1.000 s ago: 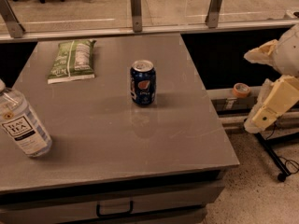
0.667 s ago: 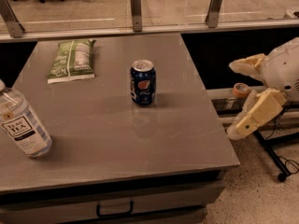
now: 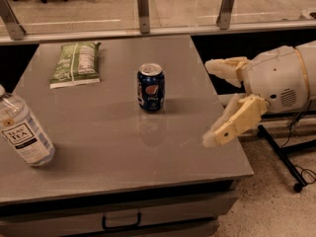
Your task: Move blue plastic bottle near green jalapeno chip bag
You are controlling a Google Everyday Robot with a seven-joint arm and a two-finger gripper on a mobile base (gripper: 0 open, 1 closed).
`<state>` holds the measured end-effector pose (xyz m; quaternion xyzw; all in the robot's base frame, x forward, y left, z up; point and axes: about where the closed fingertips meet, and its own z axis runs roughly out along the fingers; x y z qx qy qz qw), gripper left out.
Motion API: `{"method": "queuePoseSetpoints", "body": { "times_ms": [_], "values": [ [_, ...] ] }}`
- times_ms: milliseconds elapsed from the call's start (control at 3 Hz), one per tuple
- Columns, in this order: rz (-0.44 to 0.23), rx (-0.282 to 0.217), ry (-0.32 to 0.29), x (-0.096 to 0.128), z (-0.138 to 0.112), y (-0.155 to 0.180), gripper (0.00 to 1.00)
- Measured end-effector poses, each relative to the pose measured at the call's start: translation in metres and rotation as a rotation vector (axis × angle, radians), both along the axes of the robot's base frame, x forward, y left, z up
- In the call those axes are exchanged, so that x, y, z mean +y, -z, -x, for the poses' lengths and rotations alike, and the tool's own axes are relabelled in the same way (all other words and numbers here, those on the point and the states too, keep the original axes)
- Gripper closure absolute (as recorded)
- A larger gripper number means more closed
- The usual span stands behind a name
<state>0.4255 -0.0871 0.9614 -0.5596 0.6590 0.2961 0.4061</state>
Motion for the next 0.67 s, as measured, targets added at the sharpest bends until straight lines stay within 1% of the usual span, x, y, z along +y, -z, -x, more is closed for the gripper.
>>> {"method": "queuePoseSetpoints", "body": {
  "times_ms": [333, 667],
  "values": [
    [0.000, 0.001, 0.001, 0.000, 0.000, 0.000, 0.00],
    [-0.097, 0.031, -0.025, 0.036, 0.005, 0.007, 0.00]
  ]
}}
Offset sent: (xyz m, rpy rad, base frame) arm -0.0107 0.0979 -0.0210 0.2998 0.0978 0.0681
